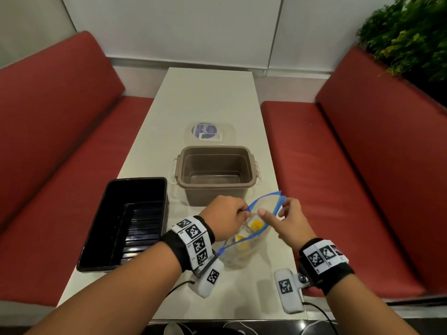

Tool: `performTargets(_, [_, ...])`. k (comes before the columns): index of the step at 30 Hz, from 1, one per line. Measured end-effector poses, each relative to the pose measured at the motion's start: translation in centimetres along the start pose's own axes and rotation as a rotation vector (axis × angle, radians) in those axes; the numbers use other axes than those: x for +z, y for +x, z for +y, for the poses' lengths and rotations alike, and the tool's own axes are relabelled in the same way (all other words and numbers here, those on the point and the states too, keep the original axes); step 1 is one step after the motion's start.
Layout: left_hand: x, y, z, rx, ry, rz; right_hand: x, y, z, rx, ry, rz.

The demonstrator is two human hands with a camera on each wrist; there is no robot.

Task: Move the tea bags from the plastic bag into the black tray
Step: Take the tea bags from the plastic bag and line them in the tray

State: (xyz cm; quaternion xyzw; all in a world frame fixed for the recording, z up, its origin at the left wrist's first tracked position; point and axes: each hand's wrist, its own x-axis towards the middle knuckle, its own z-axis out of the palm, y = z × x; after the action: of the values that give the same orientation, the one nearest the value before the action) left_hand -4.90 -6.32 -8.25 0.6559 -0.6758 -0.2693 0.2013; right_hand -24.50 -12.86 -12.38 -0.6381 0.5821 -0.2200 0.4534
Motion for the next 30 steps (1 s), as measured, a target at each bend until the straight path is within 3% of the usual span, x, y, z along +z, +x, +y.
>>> performTargets(4, [0.2,-0.2,-0.1,-0.090,-0.295,0.085,1.4,-0.6,-0.2,0.089,-0.304,-0.288])
performTargets(8, [0.6,-1.1,-0.9,-0.369,-0.925,0.175,2.0,0.0,1.5,0.382,0.164,-0.324])
performTargets(12, [1.4,-2.2,-2.1,-0.517,-1.461,0.088,1.9,1.0,1.9,0.487,0.754,-0.331])
performTargets(15, [2.6,-2.5,-2.5,-0.669,-1.443,0.030,1.8,1.9,1.5,0.504,1.009,-0.417])
performTargets(19, [5.2,-2.5,-3.0,-0.810,-1.205,0.061,2.3,2.1,1.4,0.509,1.048,-0.479])
performTargets(23, [7.2,-1.9,-3.5,-0.849,-0.787,0.107,3.2,1.6,2.8,0.511,0.865,-0.663])
performTargets(25, [7.9,-1.6,-4.3,-0.890,-0.707,0.164,3.5,0.7,3.0,0.452,0.793,-0.706])
performTargets(27, [8.6,-1.0,-5.9,-0.931,-0.720,0.214,3.7,0.1,3.4,0.336,0.667,-0.633])
performTargets(30, [7.6,-0.9,-4.4,-1.007,-1.059,0.345,3.6,-0.2,3.7,0.137,0.344,-0.447])
